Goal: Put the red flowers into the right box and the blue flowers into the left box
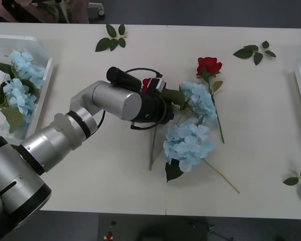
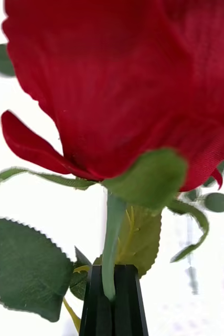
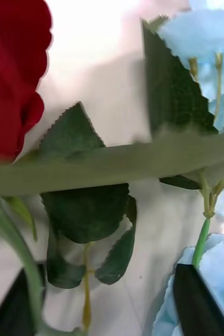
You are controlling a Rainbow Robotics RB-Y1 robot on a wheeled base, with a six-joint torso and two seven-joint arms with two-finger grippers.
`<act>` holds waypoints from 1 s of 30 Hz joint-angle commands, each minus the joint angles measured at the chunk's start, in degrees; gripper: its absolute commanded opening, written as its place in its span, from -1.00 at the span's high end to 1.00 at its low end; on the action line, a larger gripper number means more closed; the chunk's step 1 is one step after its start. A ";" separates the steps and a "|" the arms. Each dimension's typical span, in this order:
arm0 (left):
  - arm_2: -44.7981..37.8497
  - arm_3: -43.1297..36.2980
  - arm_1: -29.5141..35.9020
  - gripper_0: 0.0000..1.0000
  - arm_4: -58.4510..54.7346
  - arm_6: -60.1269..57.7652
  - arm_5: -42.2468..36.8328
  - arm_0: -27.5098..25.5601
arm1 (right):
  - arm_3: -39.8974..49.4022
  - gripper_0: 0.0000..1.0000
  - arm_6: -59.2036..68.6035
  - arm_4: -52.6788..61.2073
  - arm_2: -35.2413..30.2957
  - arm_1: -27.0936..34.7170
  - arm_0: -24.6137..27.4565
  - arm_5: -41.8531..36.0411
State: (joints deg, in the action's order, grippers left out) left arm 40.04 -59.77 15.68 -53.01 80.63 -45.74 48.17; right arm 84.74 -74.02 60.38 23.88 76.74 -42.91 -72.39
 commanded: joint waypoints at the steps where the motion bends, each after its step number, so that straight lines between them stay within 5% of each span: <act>1: -0.31 -0.70 0.32 0.75 -0.78 1.02 0.30 1.40 | -7.22 1.00 -7.19 -6.42 -1.29 -2.56 0.29 3.31; 2: -0.31 -0.70 0.41 1.00 -1.05 1.02 0.30 1.40 | -10.65 1.00 -9.21 -8.09 -1.29 -3.79 0.29 5.59; 15: -2.59 -3.07 3.40 1.00 -3.24 1.19 0.57 1.40 | -32.27 1.00 -12.46 -16.61 -0.67 -11.44 0.29 20.97; 21: -6.46 -12.91 13.77 1.00 -10.54 1.46 0.57 1.31 | -36.23 1.00 -12.46 -16.70 0.47 -12.84 0.38 25.63; 27: -13.14 -23.72 21.77 1.00 -33.13 5.41 0.83 1.40 | -37.72 -0.07 -12.64 -16.79 0.91 -12.93 0.29 28.18; 30: -16.30 -25.74 18.95 1.00 -39.98 7.08 2.76 1.40 | -38.25 -0.27 -13.17 -15.64 1.00 -12.93 0.38 28.80</act>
State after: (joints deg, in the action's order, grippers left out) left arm 27.13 -82.70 38.24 -89.66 83.05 -45.26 48.34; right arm 47.28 -85.75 44.03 25.50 63.26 -42.11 -44.05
